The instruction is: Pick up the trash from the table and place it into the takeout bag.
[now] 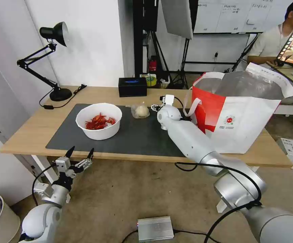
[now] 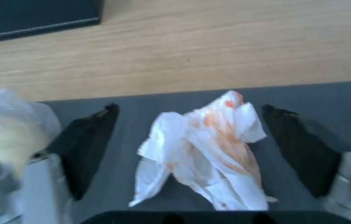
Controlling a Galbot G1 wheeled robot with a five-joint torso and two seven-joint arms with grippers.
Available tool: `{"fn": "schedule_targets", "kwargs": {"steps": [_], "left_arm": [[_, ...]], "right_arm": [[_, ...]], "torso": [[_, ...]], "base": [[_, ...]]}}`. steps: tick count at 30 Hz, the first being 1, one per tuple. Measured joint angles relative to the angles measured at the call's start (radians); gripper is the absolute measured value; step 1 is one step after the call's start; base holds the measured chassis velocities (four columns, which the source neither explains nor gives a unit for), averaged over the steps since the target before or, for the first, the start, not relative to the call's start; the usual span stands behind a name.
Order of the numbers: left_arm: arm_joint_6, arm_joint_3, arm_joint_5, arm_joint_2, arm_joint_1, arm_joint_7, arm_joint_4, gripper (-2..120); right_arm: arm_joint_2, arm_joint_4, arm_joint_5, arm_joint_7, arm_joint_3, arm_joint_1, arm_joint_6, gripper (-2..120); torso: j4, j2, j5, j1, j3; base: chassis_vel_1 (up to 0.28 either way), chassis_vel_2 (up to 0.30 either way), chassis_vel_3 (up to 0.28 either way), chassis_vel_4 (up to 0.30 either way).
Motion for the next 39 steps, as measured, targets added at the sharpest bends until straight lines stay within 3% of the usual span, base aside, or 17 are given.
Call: {"fn": "schedule_targets", "kwargs": {"steps": [6, 8, 13, 16, 24, 39], "left_arm": [[0.0, 0.004, 0.001, 0.002, -0.006, 0.0, 0.003, 100], [0.0, 0.008, 0.002, 0.002, -0.011, 0.0, 0.008, 100], [0.0, 0.014, 0.004, 0.0, -0.016, 0.0, 0.014, 100], [-0.001, 0.019, 0.007, -0.005, -0.018, 0.002, 0.024, 100], [-0.002, 0.019, 0.008, -0.008, -0.02, 0.012, 0.031, 100], [-0.003, 0.01, 0.007, -0.009, -0.013, 0.014, 0.025, 100]], "right_arm": [[0.001, -0.006, -0.006, -0.003, 0.009, -0.006, 0.005, 67], [0.003, -0.008, -0.007, -0.004, 0.011, -0.007, 0.005, 54], [0.003, -0.009, -0.007, -0.004, 0.012, -0.01, 0.005, 44], [0.001, -0.012, -0.008, -0.007, 0.013, -0.015, 0.008, 26], [0.002, -0.012, -0.011, -0.008, 0.016, -0.022, 0.011, 0], [0.007, 0.003, -0.008, -0.008, 0.02, -0.026, 0.025, 0]], "torso": [[0.0, 0.0, 0.0, 0.0, 0.0], [0.0001, 0.0, 0.0, 0.0, 0.0], [0.0001, 0.0, 0.0, 0.0, 0.0], [0.0001, 0.0, 0.0, 0.0, 0.0], [0.0001, 0.0, 0.0, 0.0, 0.0], [0.0002, 0.0, 0.0, 0.0, 0.0]], "base": [[0.0, 0.0, 0.0, 0.0], [0.0, 0.0, 0.0, 0.0], [0.0, 0.0, 0.0, 0.0], [0.0, 0.0, 0.0, 0.0], [0.0, 0.0, 0.0, 0.0], [0.0, 0.0, 0.0, 0.0]]}}
